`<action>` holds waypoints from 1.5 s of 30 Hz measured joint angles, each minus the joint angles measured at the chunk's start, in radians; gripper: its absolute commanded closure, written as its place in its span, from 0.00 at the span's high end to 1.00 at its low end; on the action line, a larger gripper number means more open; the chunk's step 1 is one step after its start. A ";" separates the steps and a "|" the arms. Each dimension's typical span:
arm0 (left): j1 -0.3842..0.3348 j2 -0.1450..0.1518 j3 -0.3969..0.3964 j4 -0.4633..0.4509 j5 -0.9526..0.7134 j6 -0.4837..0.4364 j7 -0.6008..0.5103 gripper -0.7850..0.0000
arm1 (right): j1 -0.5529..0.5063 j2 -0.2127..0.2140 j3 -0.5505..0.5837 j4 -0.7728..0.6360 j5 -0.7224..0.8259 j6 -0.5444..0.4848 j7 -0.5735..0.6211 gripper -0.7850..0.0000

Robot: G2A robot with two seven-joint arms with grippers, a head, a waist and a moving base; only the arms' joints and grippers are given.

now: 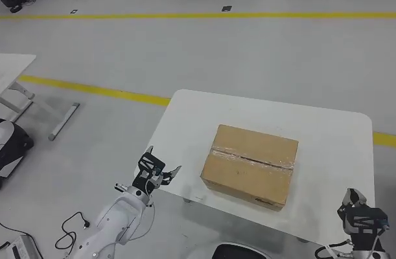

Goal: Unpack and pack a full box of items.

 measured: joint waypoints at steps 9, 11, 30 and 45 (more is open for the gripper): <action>0.000 0.000 0.000 0.000 0.000 0.000 0.000 1.00 | 0.001 0.000 -0.002 0.002 0.003 -0.001 0.000 0.00; 0.000 0.000 0.000 0.000 0.000 0.000 0.000 1.00 | 0.006 0.002 -0.007 0.009 0.006 -0.005 -0.001 0.00; 0.000 0.000 0.000 0.000 0.000 0.000 0.000 1.00 | 0.172 0.018 -0.154 0.221 -0.068 -0.074 0.055 0.00; 0.000 0.000 0.000 0.000 0.000 0.000 0.000 1.00 | 0.202 0.025 -0.175 0.266 -0.063 -0.090 0.062 0.00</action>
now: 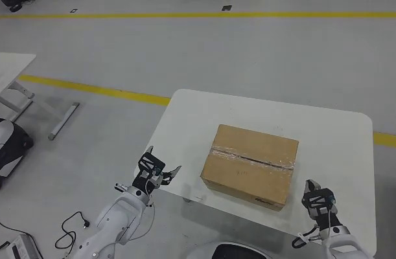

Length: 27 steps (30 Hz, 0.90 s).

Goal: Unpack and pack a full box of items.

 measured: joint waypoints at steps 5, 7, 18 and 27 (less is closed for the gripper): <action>0.000 0.000 0.000 0.000 0.000 0.000 0.000 1.00 | 0.060 0.000 -0.038 0.073 0.019 0.004 0.004 0.00; 0.000 0.000 0.000 0.000 0.000 0.000 0.000 1.00 | 0.083 0.000 -0.055 0.099 0.015 0.003 0.006 0.00; 0.000 0.000 0.000 0.000 0.000 0.000 0.000 1.00 | 0.183 -0.001 -0.141 0.215 0.035 -0.028 -0.002 0.00; 0.000 0.000 0.000 0.000 0.000 0.000 0.000 1.00 | 0.262 -0.004 -0.223 0.273 0.020 -0.040 0.002 0.00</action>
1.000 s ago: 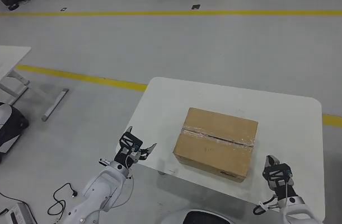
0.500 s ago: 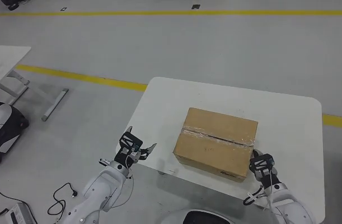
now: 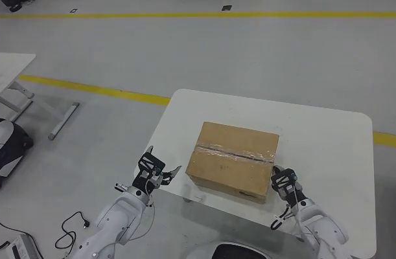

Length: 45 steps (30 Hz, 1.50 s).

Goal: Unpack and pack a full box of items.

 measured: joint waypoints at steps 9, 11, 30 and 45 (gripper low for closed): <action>0.000 0.000 0.000 0.000 0.000 0.000 0.000 1.00 | -0.112 0.021 0.106 -0.132 0.018 0.137 -0.039 0.00; 0.000 0.000 0.000 0.000 0.000 0.000 0.000 1.00 | -0.163 0.027 0.139 -0.190 0.003 0.177 -0.045 0.00; -0.037 -0.010 0.077 -0.094 0.065 0.044 -0.045 1.00 | -0.362 0.045 0.252 -0.400 0.028 0.232 -0.036 0.00; -0.142 -0.028 0.291 -0.226 0.164 0.027 -0.232 1.00 | -0.362 0.045 0.252 -0.400 0.028 0.232 -0.036 0.00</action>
